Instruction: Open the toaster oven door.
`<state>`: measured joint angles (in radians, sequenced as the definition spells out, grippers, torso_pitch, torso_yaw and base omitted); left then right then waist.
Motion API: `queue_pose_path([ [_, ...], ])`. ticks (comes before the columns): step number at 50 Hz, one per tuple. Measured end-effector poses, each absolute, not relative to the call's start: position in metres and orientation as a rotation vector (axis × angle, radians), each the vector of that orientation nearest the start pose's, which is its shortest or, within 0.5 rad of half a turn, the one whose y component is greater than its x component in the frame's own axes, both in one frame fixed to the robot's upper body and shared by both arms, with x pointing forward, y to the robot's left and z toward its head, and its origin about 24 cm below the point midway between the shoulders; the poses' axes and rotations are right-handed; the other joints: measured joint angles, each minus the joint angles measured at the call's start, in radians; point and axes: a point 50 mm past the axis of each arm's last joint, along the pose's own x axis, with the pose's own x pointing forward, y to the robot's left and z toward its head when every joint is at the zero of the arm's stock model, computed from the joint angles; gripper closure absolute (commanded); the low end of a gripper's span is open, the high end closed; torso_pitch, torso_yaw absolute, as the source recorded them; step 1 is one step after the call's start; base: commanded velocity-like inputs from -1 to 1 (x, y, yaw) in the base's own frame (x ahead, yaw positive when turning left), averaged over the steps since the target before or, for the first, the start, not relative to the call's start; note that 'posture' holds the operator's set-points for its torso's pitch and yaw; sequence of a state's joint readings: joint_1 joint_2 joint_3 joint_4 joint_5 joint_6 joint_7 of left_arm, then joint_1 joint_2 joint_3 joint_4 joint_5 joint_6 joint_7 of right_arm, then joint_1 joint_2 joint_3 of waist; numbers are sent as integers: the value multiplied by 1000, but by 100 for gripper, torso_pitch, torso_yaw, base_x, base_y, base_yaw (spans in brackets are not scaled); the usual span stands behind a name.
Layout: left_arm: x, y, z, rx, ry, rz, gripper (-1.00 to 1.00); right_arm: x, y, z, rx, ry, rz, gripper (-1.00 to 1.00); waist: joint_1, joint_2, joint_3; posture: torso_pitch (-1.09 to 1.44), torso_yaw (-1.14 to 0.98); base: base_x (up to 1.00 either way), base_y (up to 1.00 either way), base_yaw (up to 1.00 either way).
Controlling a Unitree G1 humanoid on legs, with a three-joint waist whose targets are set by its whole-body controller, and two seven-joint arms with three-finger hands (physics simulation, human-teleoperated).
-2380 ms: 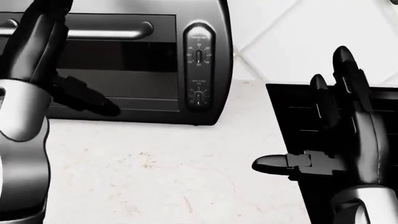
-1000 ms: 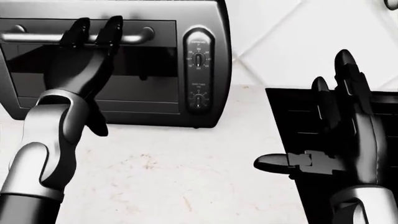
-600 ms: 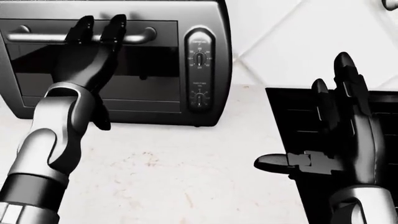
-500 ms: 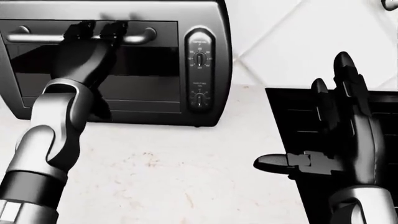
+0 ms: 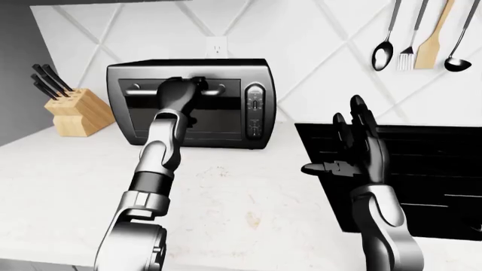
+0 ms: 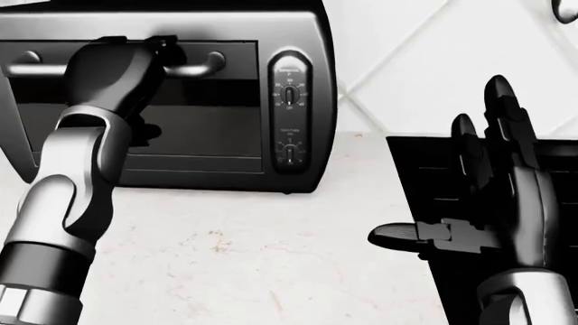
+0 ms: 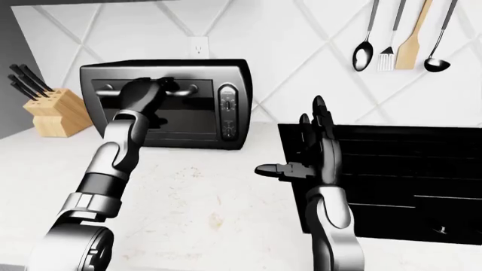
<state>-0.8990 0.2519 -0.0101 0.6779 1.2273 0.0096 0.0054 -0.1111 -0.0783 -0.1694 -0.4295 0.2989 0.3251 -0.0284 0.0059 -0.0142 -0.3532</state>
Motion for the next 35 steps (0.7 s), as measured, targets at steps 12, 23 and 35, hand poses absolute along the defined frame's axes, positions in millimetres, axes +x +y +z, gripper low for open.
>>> queue_pose_path([
  [12,394,155,178,1487,-227,106,-6,257,-184,139,201,-230,-41,-100,1,0,-3,-45,0,0,0,0],
  [23,379,155,168,1474,-223,89,-2,256,-186,138,201,-230,-45,-100,3,1,2,-45,0,0,0,0],
  [35,362,159,161,1457,-223,97,0,257,-186,135,203,-227,-47,-100,3,7,6,-45,0,0,0,0],
])
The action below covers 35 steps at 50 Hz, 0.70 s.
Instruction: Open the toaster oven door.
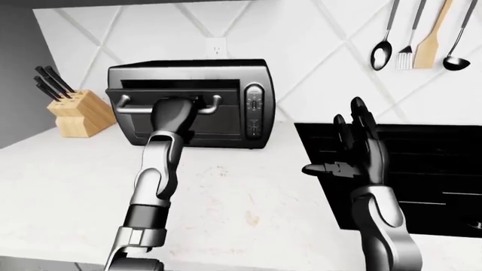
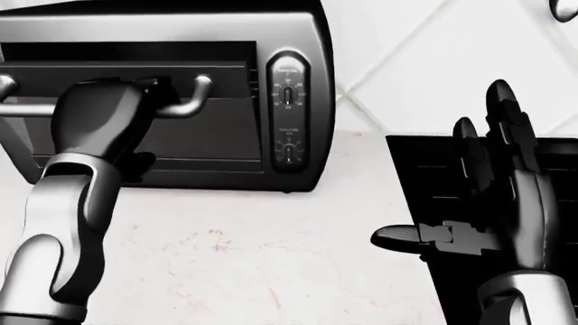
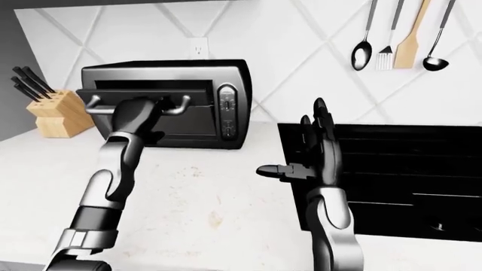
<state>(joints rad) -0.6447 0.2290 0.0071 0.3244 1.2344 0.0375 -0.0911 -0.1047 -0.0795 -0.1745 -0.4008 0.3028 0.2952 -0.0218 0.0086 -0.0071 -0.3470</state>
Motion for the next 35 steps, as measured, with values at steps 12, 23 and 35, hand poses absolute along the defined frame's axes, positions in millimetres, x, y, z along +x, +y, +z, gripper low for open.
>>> queue_pose_path([
  [12,340,163,158,1433,-207,105,-4,255,-187,139,203,-235,-49,-100,-2,0,8,-45,0,0,0,0],
  [23,321,163,152,1403,-194,99,-7,256,-186,137,206,-226,-47,-100,0,-3,9,-45,0,0,0,0],
  [35,291,168,144,1354,-82,49,-18,256,-186,134,206,-221,-52,-100,-1,-5,12,-45,0,0,0,0],
])
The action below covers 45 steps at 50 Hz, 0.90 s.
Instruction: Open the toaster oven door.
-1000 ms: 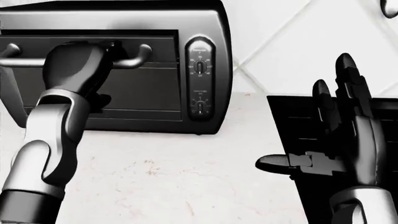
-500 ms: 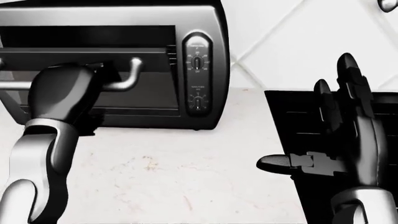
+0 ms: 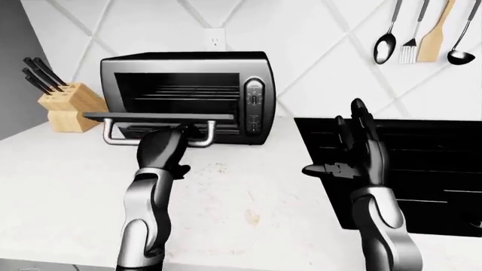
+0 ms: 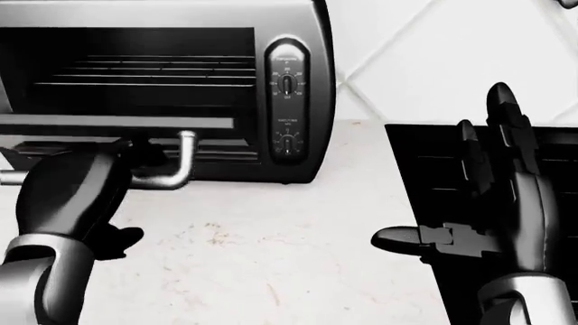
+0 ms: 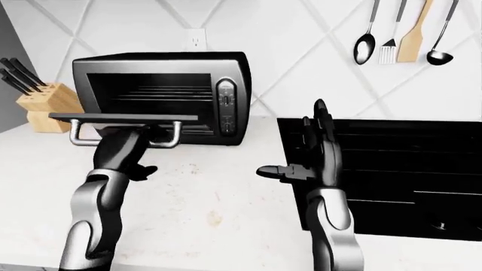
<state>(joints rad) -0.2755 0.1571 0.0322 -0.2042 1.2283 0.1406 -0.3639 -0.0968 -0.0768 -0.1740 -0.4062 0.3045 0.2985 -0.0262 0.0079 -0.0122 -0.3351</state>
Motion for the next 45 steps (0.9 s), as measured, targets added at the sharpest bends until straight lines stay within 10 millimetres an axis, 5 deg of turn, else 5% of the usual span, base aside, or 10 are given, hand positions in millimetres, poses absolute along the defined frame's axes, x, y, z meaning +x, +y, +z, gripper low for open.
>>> queue_pose_path([
  [19,261,172,127,1341,66,-59,-37,253,-186,139,208,-229,-53,-100,-2,-8,1,-45,0,0,0,0],
  [29,248,173,131,1364,87,-62,-69,251,-185,141,211,-233,-50,-100,-13,-9,-6,-45,0,0,0,0],
  [45,215,174,140,1354,83,-109,-65,251,-187,140,211,-228,-58,-100,-21,-4,-18,-45,0,0,0,0],
])
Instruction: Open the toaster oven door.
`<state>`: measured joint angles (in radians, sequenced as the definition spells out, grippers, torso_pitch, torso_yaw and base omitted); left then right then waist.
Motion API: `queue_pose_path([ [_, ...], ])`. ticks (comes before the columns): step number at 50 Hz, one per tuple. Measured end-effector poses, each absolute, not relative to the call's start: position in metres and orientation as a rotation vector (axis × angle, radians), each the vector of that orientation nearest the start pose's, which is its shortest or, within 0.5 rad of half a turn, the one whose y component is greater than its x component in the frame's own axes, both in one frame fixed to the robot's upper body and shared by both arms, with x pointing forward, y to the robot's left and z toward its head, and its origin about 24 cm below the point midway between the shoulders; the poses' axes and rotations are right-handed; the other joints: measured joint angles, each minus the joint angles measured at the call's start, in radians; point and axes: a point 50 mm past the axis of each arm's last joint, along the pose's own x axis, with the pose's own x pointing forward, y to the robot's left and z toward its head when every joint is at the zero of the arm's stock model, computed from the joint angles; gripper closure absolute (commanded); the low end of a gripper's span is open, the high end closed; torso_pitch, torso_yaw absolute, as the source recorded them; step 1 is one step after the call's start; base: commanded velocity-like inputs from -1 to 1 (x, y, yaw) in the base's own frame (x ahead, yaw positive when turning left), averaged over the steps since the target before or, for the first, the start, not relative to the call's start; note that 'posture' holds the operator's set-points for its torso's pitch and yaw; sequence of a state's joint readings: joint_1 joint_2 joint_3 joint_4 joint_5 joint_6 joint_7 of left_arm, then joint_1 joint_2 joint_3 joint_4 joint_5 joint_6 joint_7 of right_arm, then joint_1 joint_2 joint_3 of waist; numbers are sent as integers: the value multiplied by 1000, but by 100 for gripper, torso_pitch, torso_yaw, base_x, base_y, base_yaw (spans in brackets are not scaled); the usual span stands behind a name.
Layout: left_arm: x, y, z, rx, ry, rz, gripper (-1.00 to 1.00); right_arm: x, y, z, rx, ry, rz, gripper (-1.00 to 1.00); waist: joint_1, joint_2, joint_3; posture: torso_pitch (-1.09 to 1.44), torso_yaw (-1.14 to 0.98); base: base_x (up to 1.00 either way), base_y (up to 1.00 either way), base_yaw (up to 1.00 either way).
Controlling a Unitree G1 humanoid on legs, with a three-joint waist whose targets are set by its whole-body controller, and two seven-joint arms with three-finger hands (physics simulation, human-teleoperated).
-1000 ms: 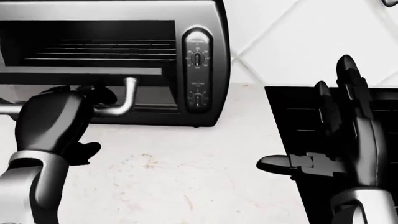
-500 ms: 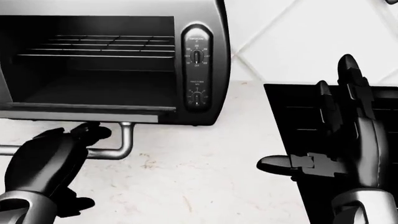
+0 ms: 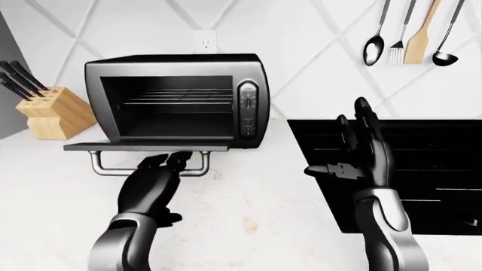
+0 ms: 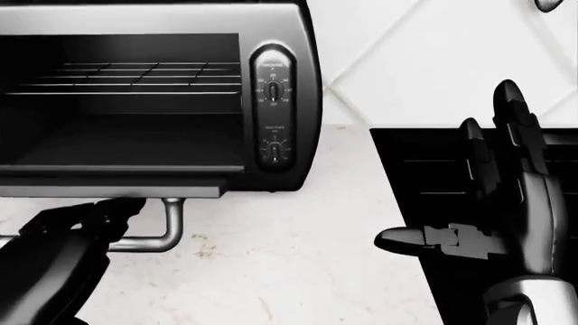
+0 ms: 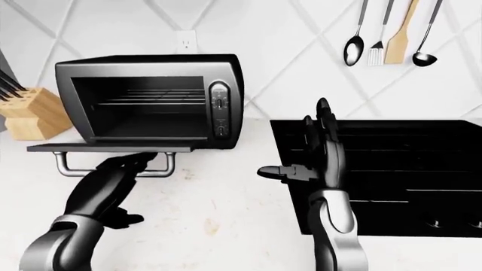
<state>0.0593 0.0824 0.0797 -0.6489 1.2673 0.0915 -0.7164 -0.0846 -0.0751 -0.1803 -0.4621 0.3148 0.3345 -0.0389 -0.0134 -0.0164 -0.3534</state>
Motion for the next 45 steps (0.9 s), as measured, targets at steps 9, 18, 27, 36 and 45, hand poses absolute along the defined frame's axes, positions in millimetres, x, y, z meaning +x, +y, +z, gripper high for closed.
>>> queue_pose_path([
  [9,199,172,151,1297,96,-161,-69,251,-187,139,212,-227,-60,-100,3,-5,6,-45,0,0,0,0],
  [18,196,171,162,1268,73,-146,-75,252,-185,139,213,-228,-54,-100,14,-12,12,-45,0,0,0,0],
  [27,185,172,169,1258,68,-139,-90,252,-184,139,215,-230,-53,-100,18,-14,13,-45,0,0,0,0],
  [36,172,173,182,1253,41,-129,-91,252,-187,139,212,-227,-59,-100,23,-15,15,-45,0,0,0,0],
  [45,169,173,192,1252,19,-107,-91,253,-187,139,213,-237,-58,-100,26,-17,15,-45,0,0,0,0],
])
